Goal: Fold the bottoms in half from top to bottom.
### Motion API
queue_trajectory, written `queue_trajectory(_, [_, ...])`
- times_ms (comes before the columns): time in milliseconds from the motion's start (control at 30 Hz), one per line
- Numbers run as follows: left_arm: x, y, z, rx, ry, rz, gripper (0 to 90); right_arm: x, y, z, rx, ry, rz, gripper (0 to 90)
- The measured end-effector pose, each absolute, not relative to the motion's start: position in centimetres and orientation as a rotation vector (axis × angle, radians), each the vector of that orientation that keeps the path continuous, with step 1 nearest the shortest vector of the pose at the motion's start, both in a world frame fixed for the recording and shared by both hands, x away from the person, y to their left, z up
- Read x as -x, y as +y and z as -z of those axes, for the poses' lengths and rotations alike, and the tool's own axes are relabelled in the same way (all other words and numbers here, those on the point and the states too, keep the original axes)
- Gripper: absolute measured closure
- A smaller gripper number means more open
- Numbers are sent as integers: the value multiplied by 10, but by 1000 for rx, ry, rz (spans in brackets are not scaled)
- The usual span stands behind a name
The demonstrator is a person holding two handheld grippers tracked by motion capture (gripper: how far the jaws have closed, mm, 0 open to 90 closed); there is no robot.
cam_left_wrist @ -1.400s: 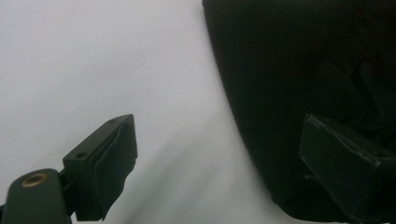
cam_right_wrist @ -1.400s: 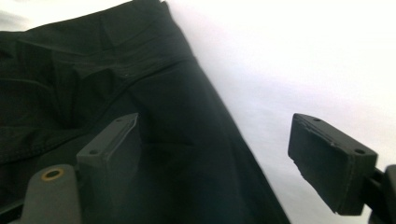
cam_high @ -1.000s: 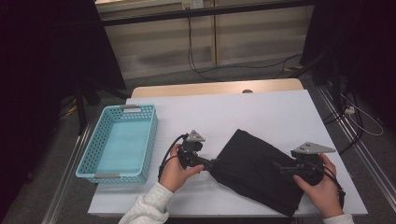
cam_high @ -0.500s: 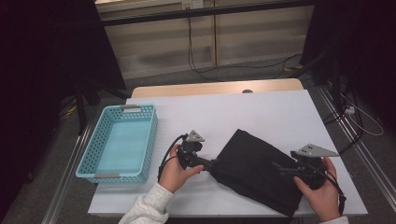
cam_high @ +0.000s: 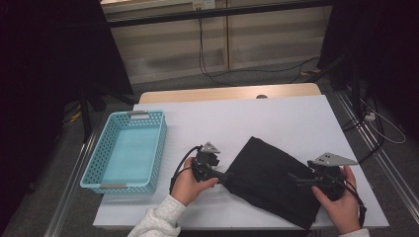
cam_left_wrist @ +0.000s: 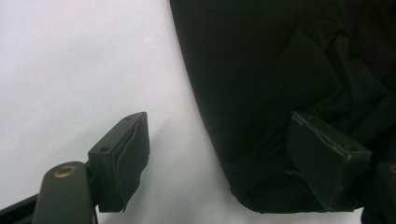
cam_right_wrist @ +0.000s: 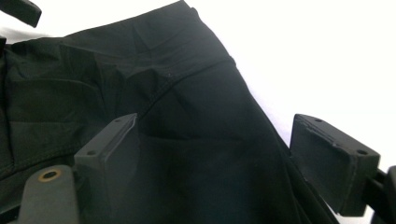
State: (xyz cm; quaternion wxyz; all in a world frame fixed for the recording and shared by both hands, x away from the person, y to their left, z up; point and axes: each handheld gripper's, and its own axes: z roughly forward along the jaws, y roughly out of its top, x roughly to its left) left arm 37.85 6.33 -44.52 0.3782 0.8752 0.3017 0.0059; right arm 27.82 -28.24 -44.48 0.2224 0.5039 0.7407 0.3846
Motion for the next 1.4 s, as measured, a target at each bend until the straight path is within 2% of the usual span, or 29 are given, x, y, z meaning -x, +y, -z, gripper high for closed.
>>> queue_trajectory(200, [-378,64,447,-2242,774,-18,226,-278,-282,444,-1385,2043,-1070,161])
queue_trajectory(633, [-370,57,453,-2259,782,-22,326,-278,-281,444,-1379,2052,-1056,153])
queue_trajectory(733, [-365,54,453,-2255,790,-24,397,-279,-282,444,-1382,2051,-1056,153])
queue_trajectory(833, [-363,52,453,-2245,793,10,504,-279,-282,444,-1385,2047,-1057,153])
queue_trajectory(933, [-361,51,455,-2233,802,-1,545,-279,-281,443,-1376,2046,-1058,153])
queue_trajectory(1000, [-361,52,455,-2225,812,-2,634,-279,-280,443,-1374,2049,-1057,153])
queue_trajectory(1033, [-362,53,456,-2216,819,-1,634,-279,-280,443,-1374,2049,-1057,153])
queue_trajectory(1167, [-363,53,458,-2182,849,67,767,-279,-281,443,-1374,2048,-1059,153])
queue_trajectory(1400, [-363,53,459,-2173,859,78,821,-279,-281,443,-1378,2043,-1060,153])
